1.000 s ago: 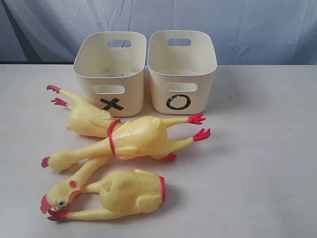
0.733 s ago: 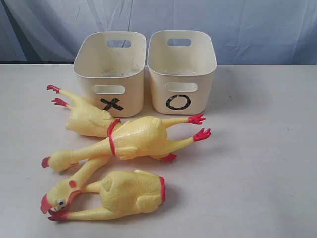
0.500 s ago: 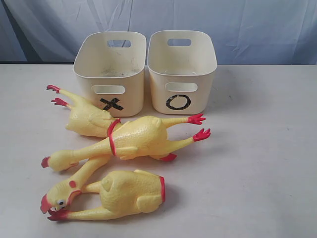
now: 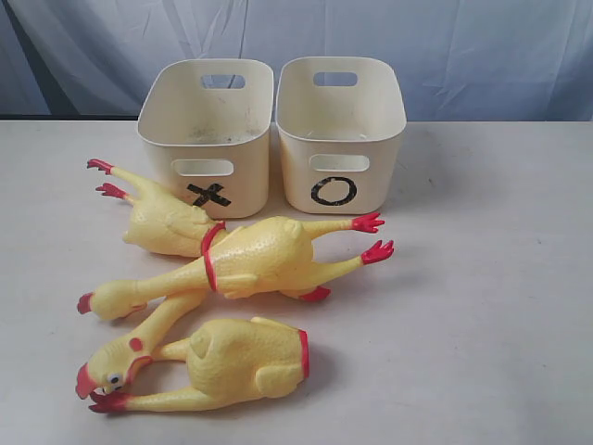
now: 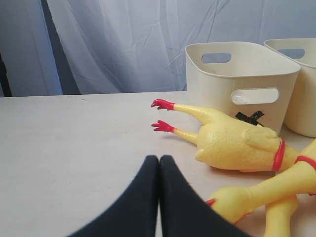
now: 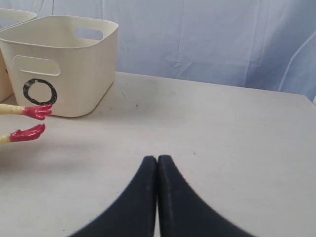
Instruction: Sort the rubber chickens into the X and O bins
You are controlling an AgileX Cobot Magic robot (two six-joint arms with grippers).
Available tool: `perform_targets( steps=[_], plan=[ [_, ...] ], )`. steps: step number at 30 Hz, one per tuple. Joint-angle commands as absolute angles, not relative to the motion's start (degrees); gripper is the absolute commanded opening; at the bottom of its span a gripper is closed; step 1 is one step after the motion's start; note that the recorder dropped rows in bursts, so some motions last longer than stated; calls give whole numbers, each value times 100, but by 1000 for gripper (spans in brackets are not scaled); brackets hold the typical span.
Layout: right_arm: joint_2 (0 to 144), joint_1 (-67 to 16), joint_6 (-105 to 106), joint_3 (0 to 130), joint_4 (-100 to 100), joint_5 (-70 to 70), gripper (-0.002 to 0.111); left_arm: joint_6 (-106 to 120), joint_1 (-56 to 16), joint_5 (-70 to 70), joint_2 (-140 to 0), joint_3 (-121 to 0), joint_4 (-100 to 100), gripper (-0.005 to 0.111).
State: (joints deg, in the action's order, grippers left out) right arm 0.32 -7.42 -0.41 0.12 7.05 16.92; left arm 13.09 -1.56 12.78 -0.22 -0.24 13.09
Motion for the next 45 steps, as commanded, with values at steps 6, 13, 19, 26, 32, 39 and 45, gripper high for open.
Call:
perform_targets(
  steps=[6,13,19,26,32,39,45],
  plan=[
    [0,-748,0,0,686,1658,0,1283,-187,1242,0,0,1282,0],
    [0,-748,0,0,686,1658,0,1283,-187,1242,0,0,1282,0],
    [0,-748,0,0,686,1658,0,1283,-187,1242,0,0,1282,0],
    [0,-748,0,0,686,1658,0,1283,-187,1242,0,0,1282,0],
    [0,-748,0,0,697,1658,0,1283,-187,1152,0,0,1282,0],
    [0,-748,0,0,697,1658,0,1256,-187,659,0,0,2283,0],
    [0,-748,0,0,697,1658,0,1256,-187,-152,0,0,3299,0]
  ],
)
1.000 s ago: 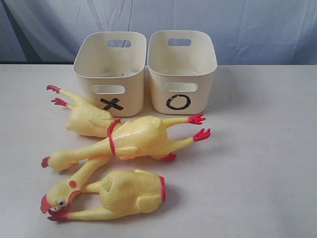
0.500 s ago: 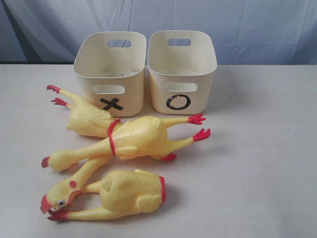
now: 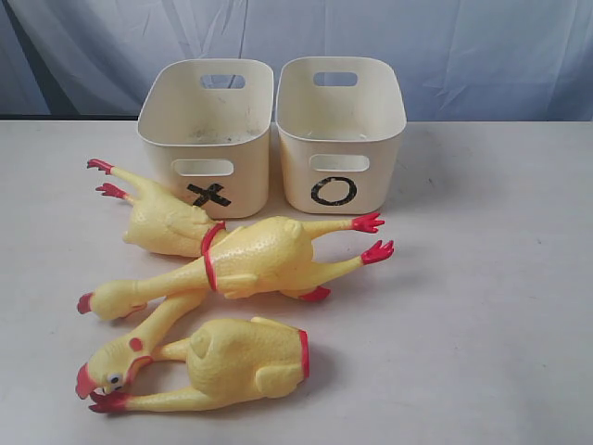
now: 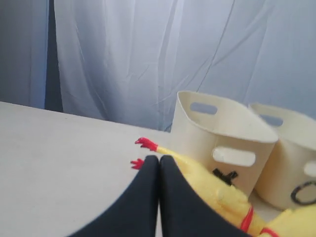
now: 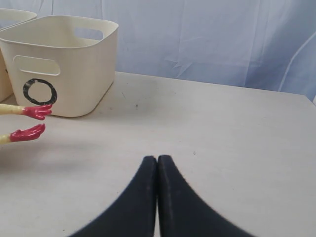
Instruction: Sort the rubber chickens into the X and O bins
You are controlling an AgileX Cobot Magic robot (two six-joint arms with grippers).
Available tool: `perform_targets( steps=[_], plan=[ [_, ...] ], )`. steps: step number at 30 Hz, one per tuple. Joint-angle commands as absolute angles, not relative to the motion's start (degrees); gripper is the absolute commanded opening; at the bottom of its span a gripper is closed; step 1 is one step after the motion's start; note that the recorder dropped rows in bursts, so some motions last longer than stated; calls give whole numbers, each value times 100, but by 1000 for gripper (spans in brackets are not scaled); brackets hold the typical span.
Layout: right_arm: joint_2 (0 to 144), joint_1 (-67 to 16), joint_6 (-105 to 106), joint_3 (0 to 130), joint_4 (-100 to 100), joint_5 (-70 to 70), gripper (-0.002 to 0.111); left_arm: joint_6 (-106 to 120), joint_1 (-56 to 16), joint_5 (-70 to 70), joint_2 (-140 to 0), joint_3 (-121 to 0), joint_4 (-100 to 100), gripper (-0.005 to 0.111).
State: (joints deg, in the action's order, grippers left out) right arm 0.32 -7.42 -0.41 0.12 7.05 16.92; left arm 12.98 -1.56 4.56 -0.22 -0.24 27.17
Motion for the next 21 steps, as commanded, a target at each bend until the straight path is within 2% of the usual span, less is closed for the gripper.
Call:
perform_targets(
  steps=[1,11,21],
  plan=[
    [0,-748,0,0,697,1658,0,1256,-187,-272,0,0,3299,0],
    [0,-748,0,0,712,1658,0,583,-187,-1038,0,0,3467,0],
    [0,-748,0,0,712,1658,0,623,-187,-556,0,-496,3116,0]
  ],
)
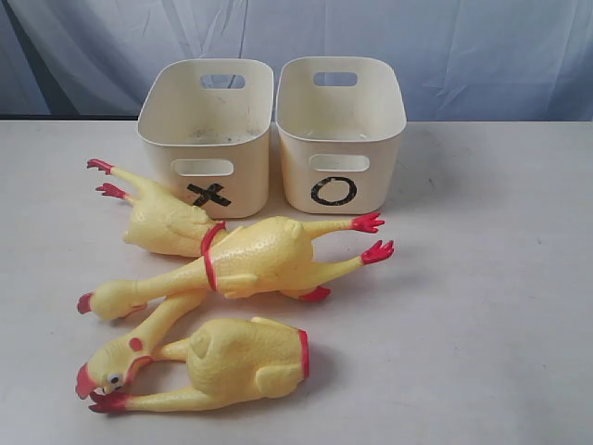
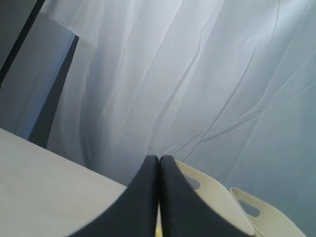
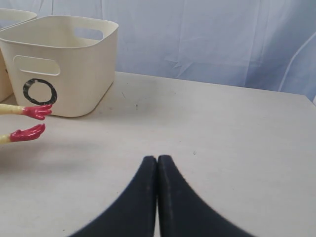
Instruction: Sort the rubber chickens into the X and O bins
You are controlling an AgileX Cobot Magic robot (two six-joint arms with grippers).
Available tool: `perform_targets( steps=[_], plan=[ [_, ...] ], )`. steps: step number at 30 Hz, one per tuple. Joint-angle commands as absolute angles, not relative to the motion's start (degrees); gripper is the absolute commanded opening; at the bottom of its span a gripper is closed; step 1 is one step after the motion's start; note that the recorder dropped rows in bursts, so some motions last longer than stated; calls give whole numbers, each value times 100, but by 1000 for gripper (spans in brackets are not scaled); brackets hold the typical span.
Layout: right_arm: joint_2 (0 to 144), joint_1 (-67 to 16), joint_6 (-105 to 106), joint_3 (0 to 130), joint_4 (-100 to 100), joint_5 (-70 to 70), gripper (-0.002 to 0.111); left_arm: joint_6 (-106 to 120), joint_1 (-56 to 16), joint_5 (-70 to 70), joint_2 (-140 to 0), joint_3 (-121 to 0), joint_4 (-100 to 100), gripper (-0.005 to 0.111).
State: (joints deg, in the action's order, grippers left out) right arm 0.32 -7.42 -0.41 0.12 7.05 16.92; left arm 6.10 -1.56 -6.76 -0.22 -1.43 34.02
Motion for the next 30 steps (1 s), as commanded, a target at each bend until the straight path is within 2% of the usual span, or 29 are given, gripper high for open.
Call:
perform_targets(
  steps=[1,14,25,30],
  plan=[
    [0,-748,0,0,712,1658,0,623,-187,-484,0,-618,2944,0],
    [0,-748,0,0,712,1658,0,663,-187,1064,-1227,-2018,1645,0],
    [0,-748,0,0,712,1658,0,1920,-187,2258,-2815,-2900,1776,0],
    [0,-748,0,0,700,1658,0,3405,-187,2726,-3464,-2949,2895,0]
  ],
)
